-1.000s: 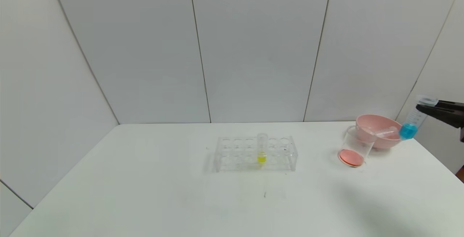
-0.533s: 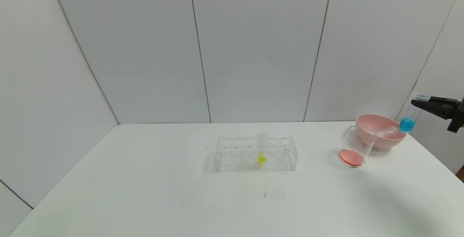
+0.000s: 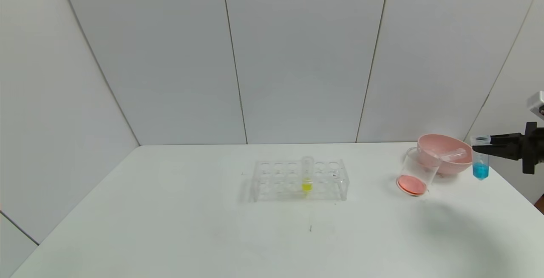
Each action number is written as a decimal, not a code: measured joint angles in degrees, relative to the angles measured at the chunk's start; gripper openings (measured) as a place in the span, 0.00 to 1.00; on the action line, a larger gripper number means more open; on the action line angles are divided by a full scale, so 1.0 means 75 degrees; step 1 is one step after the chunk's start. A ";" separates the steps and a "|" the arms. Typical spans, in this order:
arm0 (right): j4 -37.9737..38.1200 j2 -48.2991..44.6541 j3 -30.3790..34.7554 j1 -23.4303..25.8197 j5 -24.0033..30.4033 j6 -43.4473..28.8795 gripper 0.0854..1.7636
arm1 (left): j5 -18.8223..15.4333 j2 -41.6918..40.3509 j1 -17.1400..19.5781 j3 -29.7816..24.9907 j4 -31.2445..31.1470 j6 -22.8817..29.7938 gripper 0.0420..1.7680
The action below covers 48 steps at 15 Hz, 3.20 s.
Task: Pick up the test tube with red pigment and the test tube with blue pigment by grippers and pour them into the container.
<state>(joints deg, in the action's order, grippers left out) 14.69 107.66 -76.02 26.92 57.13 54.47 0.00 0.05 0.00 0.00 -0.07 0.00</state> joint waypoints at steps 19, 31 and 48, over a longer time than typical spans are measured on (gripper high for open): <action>0.4706 0.1250 -0.4655 -0.1811 -0.3976 0.2004 0.24 | 0.0000 0.0000 0.0000 0.0000 -0.0003 0.0000 1.00; 0.5091 0.1564 -0.5089 -0.2740 -0.6710 0.2656 0.24 | 0.0000 0.0000 0.0000 0.0000 -0.0003 0.0000 1.00; 0.4727 0.1963 -0.5123 -0.3742 -0.8685 0.2729 0.24 | 0.0000 0.0000 0.0000 0.0000 -0.0003 0.0000 1.00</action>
<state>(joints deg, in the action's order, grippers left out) 50.14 122.38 -114.45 -1.15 -8.01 74.94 0.00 0.05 0.00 0.00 -0.10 0.00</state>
